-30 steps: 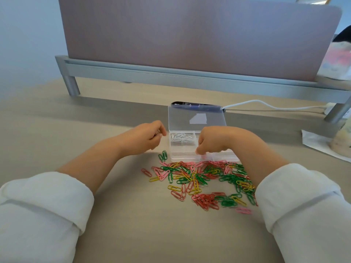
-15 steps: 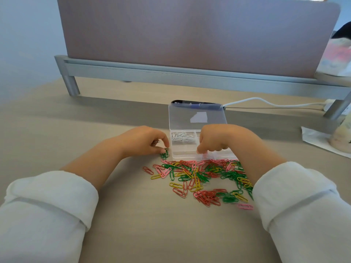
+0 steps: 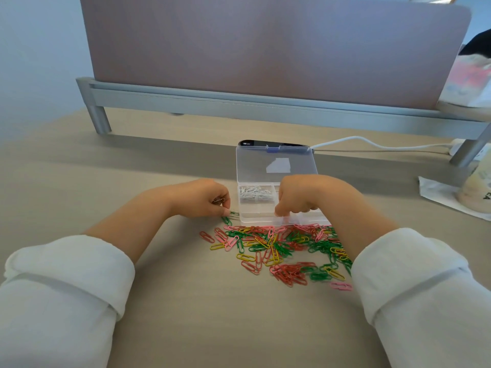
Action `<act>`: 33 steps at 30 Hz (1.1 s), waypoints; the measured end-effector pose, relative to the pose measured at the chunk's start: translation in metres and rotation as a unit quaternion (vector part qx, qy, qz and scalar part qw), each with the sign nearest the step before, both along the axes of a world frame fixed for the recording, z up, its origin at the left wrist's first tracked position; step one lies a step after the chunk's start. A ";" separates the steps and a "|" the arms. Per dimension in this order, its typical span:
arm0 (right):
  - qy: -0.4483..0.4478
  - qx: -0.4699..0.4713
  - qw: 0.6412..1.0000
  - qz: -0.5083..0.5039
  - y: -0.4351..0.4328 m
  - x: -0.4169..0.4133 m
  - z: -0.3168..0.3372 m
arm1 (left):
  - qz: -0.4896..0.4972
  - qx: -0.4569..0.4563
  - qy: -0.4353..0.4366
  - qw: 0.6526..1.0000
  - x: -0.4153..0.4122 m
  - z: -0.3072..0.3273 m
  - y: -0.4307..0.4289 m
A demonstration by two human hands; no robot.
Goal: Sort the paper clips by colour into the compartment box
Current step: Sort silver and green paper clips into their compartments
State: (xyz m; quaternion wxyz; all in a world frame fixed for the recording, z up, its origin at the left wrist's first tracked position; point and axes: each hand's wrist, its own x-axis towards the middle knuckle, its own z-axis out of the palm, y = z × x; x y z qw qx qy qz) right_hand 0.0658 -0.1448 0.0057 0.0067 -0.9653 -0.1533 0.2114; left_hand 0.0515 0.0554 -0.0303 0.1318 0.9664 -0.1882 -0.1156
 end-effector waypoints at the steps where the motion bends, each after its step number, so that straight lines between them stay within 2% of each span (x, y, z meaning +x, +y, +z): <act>1: 0.002 -0.003 1.000 0.001 0.000 0.000 0.000 | -0.002 -0.003 0.008 1.000 0.000 0.001 0.000; 9: 0.008 -0.010 1.000 0.011 0.000 -0.001 0.002 | -0.001 -0.012 0.036 0.999 -0.001 0.001 -0.002; 13: -0.031 -0.012 0.999 0.024 0.002 0.002 0.000 | 0.004 -0.009 0.028 1.000 -0.001 0.000 -0.001; 18: -0.112 0.088 0.989 0.033 0.009 0.008 -0.008 | 0.021 -0.019 0.000 1.000 0.000 -0.001 -0.001; 27: -0.073 0.179 0.976 0.100 0.009 -0.002 -0.016 | 0.030 0.005 0.035 0.999 0.003 -0.002 0.001; 30: -0.036 0.177 0.975 0.129 0.009 -0.007 -0.016 | 0.033 -0.025 0.053 0.998 0.001 0.000 0.001; 33: -0.053 0.166 0.976 0.131 0.010 -0.008 -0.017 | 0.043 -0.085 0.062 0.994 -0.002 0.001 0.001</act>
